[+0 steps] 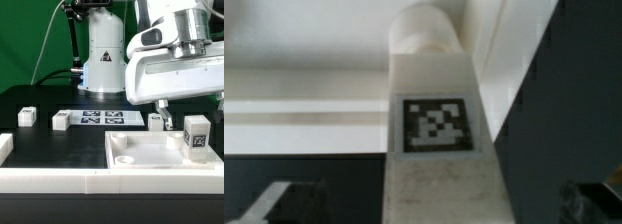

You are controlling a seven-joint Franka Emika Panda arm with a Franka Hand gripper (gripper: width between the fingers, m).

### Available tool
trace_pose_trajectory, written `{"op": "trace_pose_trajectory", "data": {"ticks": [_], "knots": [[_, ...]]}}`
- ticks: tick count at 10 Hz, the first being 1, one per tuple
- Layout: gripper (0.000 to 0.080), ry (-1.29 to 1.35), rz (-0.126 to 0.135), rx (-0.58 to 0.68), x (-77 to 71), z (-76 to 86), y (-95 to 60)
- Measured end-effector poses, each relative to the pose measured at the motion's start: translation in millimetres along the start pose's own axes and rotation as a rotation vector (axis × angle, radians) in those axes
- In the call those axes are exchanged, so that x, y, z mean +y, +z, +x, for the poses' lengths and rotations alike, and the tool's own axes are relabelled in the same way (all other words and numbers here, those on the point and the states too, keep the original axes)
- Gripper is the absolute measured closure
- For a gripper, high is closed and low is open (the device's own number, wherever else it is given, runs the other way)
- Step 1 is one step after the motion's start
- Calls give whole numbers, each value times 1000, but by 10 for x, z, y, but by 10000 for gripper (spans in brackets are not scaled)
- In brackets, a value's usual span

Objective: Assemble one leg

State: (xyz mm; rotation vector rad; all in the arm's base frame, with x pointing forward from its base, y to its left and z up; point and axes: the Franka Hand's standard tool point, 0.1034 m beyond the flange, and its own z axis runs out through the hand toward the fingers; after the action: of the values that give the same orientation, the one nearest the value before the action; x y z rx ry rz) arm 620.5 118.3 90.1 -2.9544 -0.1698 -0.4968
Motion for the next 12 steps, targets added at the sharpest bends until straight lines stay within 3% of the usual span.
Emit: {"op": "trace_pose_trajectory", "data": {"ticks": [5, 8, 10, 11, 12], "knots": [[151, 39, 59, -366, 43, -53, 33], [151, 84, 39, -315, 57, -37, 88], [414, 83, 37, -304, 52, -35, 101], [414, 83, 36, -303, 64, -34, 101], [506, 85, 35, -303, 73, -34, 101]]}}
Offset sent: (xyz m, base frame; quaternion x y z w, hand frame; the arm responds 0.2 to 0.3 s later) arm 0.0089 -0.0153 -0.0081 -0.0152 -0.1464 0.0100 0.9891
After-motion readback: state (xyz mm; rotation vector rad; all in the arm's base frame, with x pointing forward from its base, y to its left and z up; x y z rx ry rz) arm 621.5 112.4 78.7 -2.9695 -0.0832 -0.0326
